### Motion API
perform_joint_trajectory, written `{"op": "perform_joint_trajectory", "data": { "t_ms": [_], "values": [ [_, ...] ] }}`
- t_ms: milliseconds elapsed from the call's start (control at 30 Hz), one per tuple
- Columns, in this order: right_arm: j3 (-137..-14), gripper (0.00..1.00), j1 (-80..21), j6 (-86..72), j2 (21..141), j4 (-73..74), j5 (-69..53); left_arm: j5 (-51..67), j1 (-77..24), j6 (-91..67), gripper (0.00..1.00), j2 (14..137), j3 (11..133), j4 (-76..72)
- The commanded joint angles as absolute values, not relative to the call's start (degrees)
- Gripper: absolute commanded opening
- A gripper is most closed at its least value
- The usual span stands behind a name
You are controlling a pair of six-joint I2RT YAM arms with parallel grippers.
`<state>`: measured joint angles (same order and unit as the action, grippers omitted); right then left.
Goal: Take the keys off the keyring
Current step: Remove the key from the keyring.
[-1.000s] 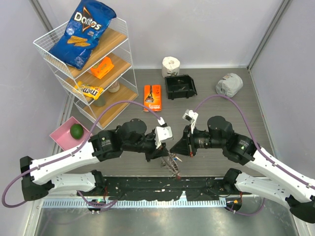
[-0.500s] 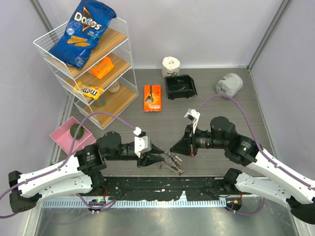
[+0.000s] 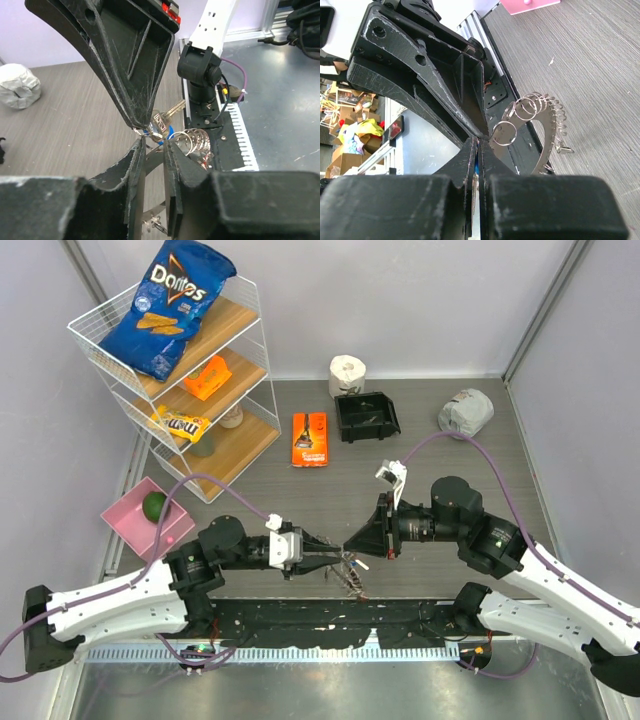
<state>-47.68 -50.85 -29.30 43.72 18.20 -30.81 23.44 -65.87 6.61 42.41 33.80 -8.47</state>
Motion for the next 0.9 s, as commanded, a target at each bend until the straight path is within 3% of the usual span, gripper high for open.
{"op": "perform_joint_trajectory", "data": {
  "t_ms": [0,300,533,867],
  "values": [
    [-50.98,0.05,-51.06,-30.94,42.71,12.92,-32.08,24.26,-65.74,8.17,0.23,42.19,31.55,-19.07],
    [-51.42,0.05,-50.98,-31.11,42.36,12.74,-30.85,23.64,-65.74,7.74,0.27,42.19,31.55,-17.40],
    [-51.50,0.05,-51.06,-30.94,42.10,12.74,-30.23,22.24,-65.66,6.77,0.39,39.11,29.45,-16.88],
    [-52.03,0.05,-50.98,-31.11,42.54,12.74,-29.45,23.99,-65.74,3.52,0.24,41.57,29.01,-22.05]
  ]
}}
